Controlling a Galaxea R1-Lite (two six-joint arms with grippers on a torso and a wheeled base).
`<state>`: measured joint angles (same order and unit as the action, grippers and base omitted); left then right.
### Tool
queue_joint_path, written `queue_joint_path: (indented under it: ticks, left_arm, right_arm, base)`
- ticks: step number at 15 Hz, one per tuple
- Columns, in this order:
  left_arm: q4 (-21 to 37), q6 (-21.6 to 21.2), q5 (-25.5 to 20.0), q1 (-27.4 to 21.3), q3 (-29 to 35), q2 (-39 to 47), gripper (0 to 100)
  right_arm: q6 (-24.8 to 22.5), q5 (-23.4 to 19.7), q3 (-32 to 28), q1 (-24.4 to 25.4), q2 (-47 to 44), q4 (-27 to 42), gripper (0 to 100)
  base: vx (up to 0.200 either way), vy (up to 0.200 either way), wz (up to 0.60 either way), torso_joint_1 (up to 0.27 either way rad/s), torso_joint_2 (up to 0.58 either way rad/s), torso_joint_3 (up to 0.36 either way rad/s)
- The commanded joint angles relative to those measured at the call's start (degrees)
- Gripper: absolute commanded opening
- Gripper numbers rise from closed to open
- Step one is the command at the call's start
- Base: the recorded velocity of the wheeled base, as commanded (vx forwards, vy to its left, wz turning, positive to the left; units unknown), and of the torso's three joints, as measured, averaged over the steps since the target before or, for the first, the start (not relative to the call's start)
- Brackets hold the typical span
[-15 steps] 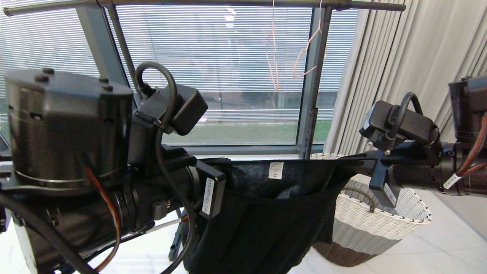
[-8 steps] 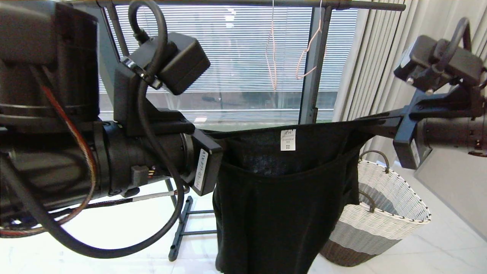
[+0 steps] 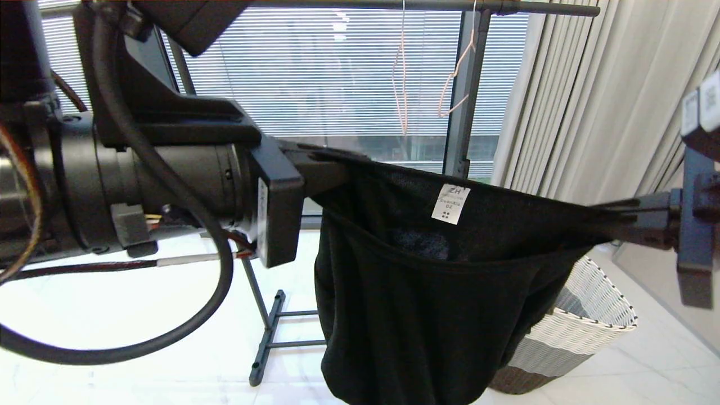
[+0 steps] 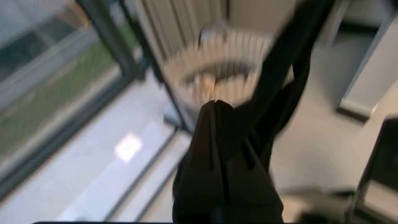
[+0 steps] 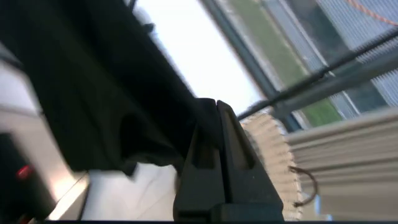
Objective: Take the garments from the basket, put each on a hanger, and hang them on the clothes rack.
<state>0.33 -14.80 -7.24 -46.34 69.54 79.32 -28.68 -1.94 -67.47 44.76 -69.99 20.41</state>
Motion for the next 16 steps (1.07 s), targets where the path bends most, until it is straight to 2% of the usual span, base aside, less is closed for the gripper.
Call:
queue_joint_path:
  ticks: [1, 3, 6, 7, 8, 10, 11, 13, 16]
  left_arm:
    - [-2.9, -0.1, -1.4, -0.1, 0.2, 3.5, 0]
    - [-2.9, -0.1, -1.4, -0.1, -0.1, 4.1, 0]
    - [-2.9, -0.1, -1.1, -0.3, -0.3, 3.8, 0]
    - [-2.8, -0.1, -0.8, -0.3, -0.5, 3.6, 0]
    - [-2.5, -0.1, -0.3, -0.8, -2.2, 1.7, 0]
    - [-0.2, 0.0, 1.1, -2.5, -5.3, -1.1, 0]
    - [2.7, 0.4, 3.4, -4.4, -7.7, -3.4, 0]
    - [3.8, 0.6, 7.6, -7.1, -12.3, -6.2, 0]
    - [3.9, 2.9, 9.7, -11.4, -14.2, -7.0, 0]
  right_arm:
    - [-0.8, 1.4, 6.6, 7.5, 6.9, 0.3, 0]
    - [-1.0, 4.0, 7.4, 11.3, 6.9, 0.2, 0]
    - [-0.7, 4.2, 7.4, 11.3, 6.9, 0.2, 0]
    - [-0.3, 4.2, 7.4, 10.9, 6.8, 0.2, 0]
    - [1.5, 4.0, 7.2, 7.4, 5.7, -0.5, 0]
    - [4.7, 3.9, 6.9, 5.0, 3.5, -4.1, 0]
    - [6.6, 3.8, 5.6, 4.0, 1.0, -7.8, 0]
    - [6.9, 3.6, -0.7, 3.0, -3.7, -9.1, 0]
    - [6.9, 2.6, -7.5, 2.9, -8.1, -9.2, 0]
  base:
    - [0.000, 0.000, 0.00, 0.000, 0.00, 0.000]
    - [0.000, 0.000, 0.00, 0.000, 0.00, 0.000]
    - [0.000, 0.000, 0.00, 0.000, 0.00, 0.000]
    - [0.000, 0.000, 0.00, 0.000, 0.00, 0.000]
    - [0.000, 0.000, 0.00, 0.000, 0.00, 0.000]
    - [0.000, 0.000, 0.00, 0.000, 0.00, 0.000]
    - [0.000, 0.000, 0.00, 0.000, 0.00, 0.000]
    - [0.000, 0.000, 0.00, 0.000, 0.00, 0.000]
    - [0.000, 0.000, 0.00, 0.000, 0.00, 0.000]
